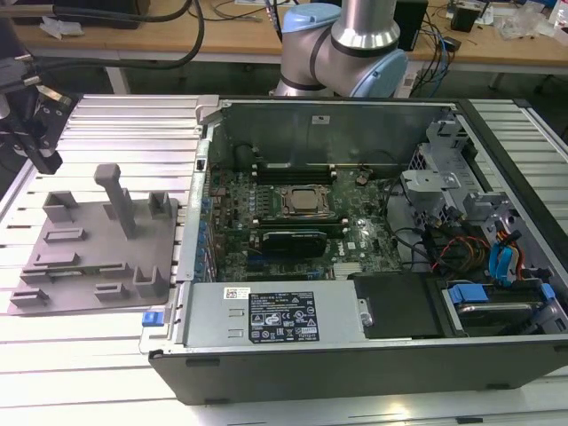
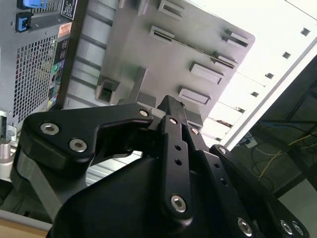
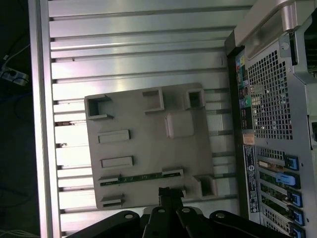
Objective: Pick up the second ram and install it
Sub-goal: 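Pick up the second ram and move it above second insertion slot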
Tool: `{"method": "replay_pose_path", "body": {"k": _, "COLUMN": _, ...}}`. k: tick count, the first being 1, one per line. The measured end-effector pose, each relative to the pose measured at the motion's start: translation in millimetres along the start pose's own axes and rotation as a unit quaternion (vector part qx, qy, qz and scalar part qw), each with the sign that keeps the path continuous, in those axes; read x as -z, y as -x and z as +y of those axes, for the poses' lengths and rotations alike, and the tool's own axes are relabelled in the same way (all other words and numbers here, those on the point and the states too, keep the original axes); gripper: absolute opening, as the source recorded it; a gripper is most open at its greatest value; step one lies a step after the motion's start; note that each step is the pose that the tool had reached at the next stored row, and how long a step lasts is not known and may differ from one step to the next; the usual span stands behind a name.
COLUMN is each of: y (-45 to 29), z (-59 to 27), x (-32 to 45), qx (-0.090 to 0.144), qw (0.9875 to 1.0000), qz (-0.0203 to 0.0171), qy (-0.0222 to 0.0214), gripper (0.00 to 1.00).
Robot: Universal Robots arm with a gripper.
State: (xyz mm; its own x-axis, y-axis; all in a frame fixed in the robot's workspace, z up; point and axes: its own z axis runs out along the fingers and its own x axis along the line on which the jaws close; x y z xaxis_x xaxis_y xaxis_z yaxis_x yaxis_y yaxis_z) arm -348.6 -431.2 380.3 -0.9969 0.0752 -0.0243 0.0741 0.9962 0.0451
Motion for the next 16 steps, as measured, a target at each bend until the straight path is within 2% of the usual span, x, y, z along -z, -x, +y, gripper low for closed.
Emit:
{"method": "replay_pose_path", "body": {"k": 4, "y": -0.1, "z": 0.0, "x": 0.0, "qx": 0.006, "qw": 1.0000, "qz": 0.0003, "qy": 0.0001, "gripper": 0.08}}
{"method": "replay_pose_path", "body": {"k": 6, "y": 0.0, "z": 0.0, "x": 0.0, "qx": 0.035, "qw": 0.9994, "qz": 0.0016, "qy": 0.0009, "gripper": 0.08}}
{"method": "replay_pose_path", "body": {"k": 7, "y": -0.1, "z": 0.0, "x": -0.1, "qx": 0.056, "qw": 0.9984, "qz": 0.0025, "qy": 0.0014, "gripper": 0.08}}
{"method": "replay_pose_path", "body": {"k": 9, "y": 0.0, "z": 0.0, "x": -0.1, "qx": 0.080, "qw": 0.9968, "qz": 0.0036, "qy": 0.0020, "gripper": 0.08}}
{"method": "replay_pose_path", "body": {"k": 10, "y": -0.1, "z": 0.0, "x": -0.1, "qx": 0.097, "qw": 0.9953, "qz": 0.0043, "qy": 0.0024, "gripper": 0.08}}
{"method": "replay_pose_path", "body": {"k": 13, "y": 0.0, "z": 0.0, "x": -0.1, "qx": 0.152, "qw": 0.9884, "qz": 0.0068, "qy": 0.0037, "gripper": 0.08}}
{"method": "replay_pose_path", "body": {"k": 14, "y": 0.0, "z": 0.0, "x": -0.1, "qx": 0.173, "qw": 0.9850, "qz": 0.0078, "qy": 0.0042, "gripper": 0.08}}
{"method": "replay_pose_path", "body": {"k": 15, "y": 0.0, "z": 0.0, "x": 0.0, "qx": 0.194, "qw": 0.9810, "qz": 0.0087, "qy": 0.0047, "gripper": 0.08}}
{"method": "replay_pose_path", "body": {"k": 16, "y": 0.0, "z": 0.0, "x": -0.1, "qx": 0.224, "qw": 0.9746, "qz": 0.0101, "qy": 0.0055, "gripper": 0.08}}
